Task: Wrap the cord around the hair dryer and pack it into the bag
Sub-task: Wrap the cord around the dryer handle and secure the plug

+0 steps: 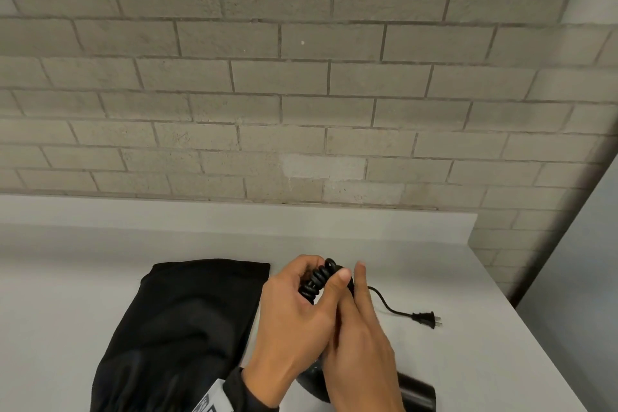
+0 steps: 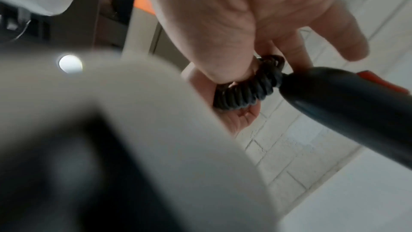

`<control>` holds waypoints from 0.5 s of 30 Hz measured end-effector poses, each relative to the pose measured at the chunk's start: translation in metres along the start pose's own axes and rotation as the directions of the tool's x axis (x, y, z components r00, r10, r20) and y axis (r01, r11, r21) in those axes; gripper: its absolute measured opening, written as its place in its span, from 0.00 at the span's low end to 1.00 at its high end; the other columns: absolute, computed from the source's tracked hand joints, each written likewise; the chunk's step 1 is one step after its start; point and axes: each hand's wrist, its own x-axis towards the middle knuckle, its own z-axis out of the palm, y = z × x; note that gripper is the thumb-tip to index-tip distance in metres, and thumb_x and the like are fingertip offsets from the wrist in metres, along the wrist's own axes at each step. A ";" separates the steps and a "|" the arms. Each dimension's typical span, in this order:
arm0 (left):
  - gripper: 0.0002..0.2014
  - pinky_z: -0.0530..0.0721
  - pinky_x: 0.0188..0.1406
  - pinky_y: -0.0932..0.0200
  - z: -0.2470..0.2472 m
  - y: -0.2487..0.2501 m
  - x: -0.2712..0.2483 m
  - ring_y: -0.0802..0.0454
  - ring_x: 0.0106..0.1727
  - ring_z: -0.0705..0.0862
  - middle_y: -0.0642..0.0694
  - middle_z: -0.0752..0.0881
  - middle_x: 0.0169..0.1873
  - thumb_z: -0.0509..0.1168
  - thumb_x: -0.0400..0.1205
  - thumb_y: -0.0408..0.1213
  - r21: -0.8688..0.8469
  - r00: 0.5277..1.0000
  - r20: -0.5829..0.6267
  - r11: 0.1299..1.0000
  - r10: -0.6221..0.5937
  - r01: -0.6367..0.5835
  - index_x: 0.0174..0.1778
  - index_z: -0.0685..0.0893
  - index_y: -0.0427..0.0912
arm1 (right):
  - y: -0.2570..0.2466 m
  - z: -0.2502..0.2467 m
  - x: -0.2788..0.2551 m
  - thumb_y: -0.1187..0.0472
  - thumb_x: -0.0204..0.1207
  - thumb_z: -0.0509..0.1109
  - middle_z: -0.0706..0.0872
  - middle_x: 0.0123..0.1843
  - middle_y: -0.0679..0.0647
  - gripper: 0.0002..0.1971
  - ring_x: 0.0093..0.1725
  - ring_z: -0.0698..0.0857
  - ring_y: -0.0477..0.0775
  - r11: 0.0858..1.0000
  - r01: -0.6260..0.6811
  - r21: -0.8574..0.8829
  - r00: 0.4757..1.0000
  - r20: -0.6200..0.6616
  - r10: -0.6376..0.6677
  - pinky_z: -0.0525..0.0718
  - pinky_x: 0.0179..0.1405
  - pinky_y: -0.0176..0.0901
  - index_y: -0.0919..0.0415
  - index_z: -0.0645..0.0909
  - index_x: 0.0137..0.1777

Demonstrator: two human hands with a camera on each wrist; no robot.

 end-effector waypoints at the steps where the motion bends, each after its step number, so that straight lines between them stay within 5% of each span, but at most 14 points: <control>1: 0.04 0.85 0.37 0.66 -0.001 0.000 0.000 0.55 0.36 0.88 0.53 0.89 0.33 0.75 0.78 0.42 0.009 1.000 0.012 1.000 0.020 -0.021 0.39 0.87 0.50 | 0.003 -0.001 -0.001 0.55 0.85 0.56 0.50 0.85 0.36 0.23 0.69 0.76 0.31 0.994 -0.038 0.104 0.999 0.031 0.035 0.75 0.58 0.24 0.35 0.65 0.78; 4: 0.05 0.84 0.38 0.66 -0.003 -0.005 0.003 0.55 0.38 0.88 0.55 0.88 0.34 0.72 0.80 0.48 0.071 0.992 0.072 0.992 0.103 -0.108 0.42 0.87 0.52 | 0.006 -0.009 0.002 0.63 0.82 0.65 0.76 0.72 0.31 0.21 0.66 0.76 0.27 0.896 -0.046 0.441 0.999 0.001 0.050 0.75 0.62 0.22 0.30 0.79 0.63; 7: 0.12 0.85 0.38 0.61 -0.005 -0.012 0.008 0.55 0.39 0.88 0.57 0.88 0.35 0.67 0.79 0.57 0.136 0.977 0.110 0.970 0.185 -0.199 0.43 0.87 0.53 | 0.008 -0.018 0.005 0.62 0.80 0.70 0.89 0.53 0.40 0.13 0.55 0.87 0.39 0.771 -0.188 0.608 0.981 0.157 0.116 0.85 0.57 0.34 0.41 0.90 0.46; 10: 0.13 0.82 0.35 0.64 -0.008 -0.016 0.014 0.56 0.35 0.86 0.57 0.86 0.32 0.65 0.79 0.58 0.133 0.967 0.149 0.965 0.205 -0.225 0.42 0.86 0.53 | 0.012 -0.036 0.012 0.60 0.80 0.71 0.93 0.46 0.53 0.07 0.52 0.90 0.54 0.649 -0.317 0.692 0.931 0.357 0.075 0.85 0.61 0.49 0.54 0.91 0.45; 15: 0.13 0.78 0.35 0.70 -0.012 -0.016 0.017 0.60 0.29 0.83 0.60 0.84 0.28 0.66 0.82 0.56 0.111 0.953 0.223 0.966 0.203 -0.232 0.57 0.85 0.55 | 0.022 -0.057 0.017 0.52 0.72 0.76 0.85 0.37 0.54 0.14 0.44 0.84 0.46 0.375 -0.508 0.776 0.839 0.544 0.012 0.75 0.57 0.44 0.62 0.84 0.34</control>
